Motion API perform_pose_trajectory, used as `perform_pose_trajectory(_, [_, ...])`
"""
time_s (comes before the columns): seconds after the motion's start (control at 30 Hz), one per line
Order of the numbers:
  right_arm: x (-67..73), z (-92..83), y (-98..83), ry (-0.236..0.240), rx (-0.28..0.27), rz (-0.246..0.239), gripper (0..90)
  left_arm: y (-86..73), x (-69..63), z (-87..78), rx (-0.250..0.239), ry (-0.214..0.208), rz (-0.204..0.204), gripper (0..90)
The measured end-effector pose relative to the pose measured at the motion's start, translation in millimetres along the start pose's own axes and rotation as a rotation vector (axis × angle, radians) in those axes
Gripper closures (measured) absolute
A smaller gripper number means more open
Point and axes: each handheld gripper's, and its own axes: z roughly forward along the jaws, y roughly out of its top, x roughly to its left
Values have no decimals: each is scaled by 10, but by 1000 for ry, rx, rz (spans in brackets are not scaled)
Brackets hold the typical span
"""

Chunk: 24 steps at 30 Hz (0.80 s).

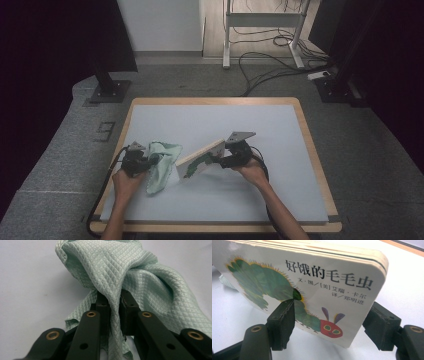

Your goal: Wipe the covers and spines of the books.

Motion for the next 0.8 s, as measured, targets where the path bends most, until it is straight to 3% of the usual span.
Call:
perform_pose_trajectory(0.1, [0, 2, 3, -1, 1, 0, 283, 5, -5, -23, -5, 8, 3, 721])
perform_pose_trajectory(0.13, [0, 3, 2, -1, 1, 0, 283, 5, -9, -35, -8, 11, 3, 617])
perform_pose_trajectory(0.17, [-1, 3, 2, 0, 0, 0, 283, 4, -14, -58, -5, 14, 10, 571])
perform_pose_trajectory(0.37, [-5, -3, 2, 4, 3, 0, 282, -3, -56, -204, 0, 26, 26, 400])
perform_pose_trajectory(0.6, [-4, 7, 10, 3, 4, 0, 276, 1, -131, -415, -63, -39, 26, 264])
perform_pose_trajectory(0.8, [-7, 6, 12, 7, 6, 1, 273, 32, -304, -502, -86, -108, 69, 182])
